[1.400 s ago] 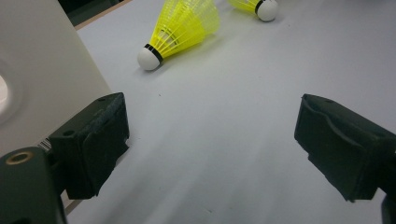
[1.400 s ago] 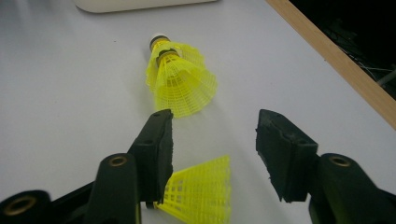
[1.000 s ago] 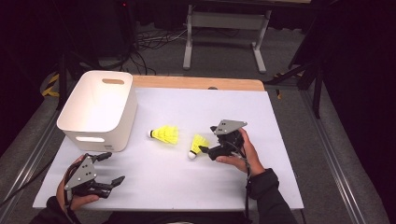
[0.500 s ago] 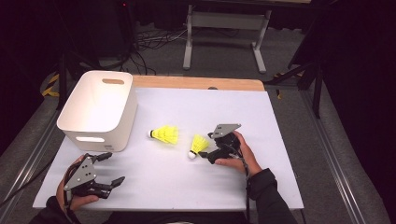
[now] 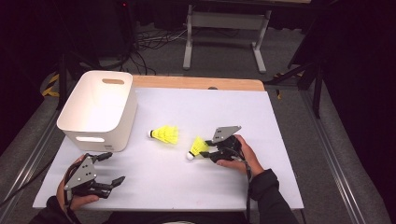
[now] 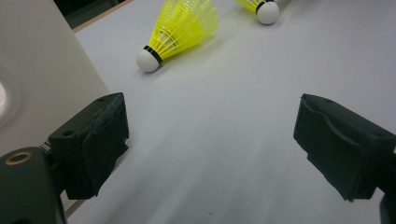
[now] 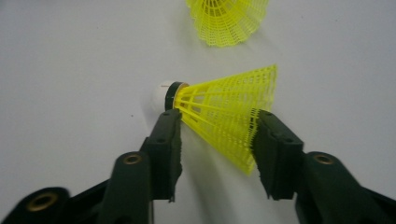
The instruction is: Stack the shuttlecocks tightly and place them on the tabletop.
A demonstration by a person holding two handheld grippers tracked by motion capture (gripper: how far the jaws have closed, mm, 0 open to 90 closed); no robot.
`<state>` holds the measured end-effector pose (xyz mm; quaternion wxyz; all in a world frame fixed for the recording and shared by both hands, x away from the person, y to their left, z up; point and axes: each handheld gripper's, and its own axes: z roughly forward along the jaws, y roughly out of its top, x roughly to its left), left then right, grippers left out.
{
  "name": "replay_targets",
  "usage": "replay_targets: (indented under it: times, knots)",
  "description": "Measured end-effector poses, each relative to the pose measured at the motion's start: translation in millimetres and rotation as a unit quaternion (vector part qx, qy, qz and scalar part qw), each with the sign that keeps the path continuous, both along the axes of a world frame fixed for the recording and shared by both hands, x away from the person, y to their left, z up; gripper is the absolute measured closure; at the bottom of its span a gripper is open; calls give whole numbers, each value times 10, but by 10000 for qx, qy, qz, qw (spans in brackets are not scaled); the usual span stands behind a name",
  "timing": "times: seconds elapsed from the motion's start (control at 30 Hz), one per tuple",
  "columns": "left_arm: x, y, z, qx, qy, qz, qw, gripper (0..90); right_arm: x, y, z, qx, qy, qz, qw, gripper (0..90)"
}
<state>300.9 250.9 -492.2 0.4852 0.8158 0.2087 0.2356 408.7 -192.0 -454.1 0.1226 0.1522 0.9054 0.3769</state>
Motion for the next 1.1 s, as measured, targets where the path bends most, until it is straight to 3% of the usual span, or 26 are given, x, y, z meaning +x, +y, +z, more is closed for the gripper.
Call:
replay_targets:
  times: [0.13,0.37,0.73,1.1]
  knots:
    - [4,-2,2,11,-12,20,10000,114,-22,-22,25,57,-8,101,9999,746]
    - [-1,2,2,8,-4,31,10000,114,-98,-49,83,125,-102,243,9996,893]
    - [-3,-1,6,19,-9,11,10000,110,-292,-43,43,-123,-219,205,9995,878]
    - [21,5,-4,-21,2,11,10000,106,-391,-53,-166,-181,-79,73,9998,811]
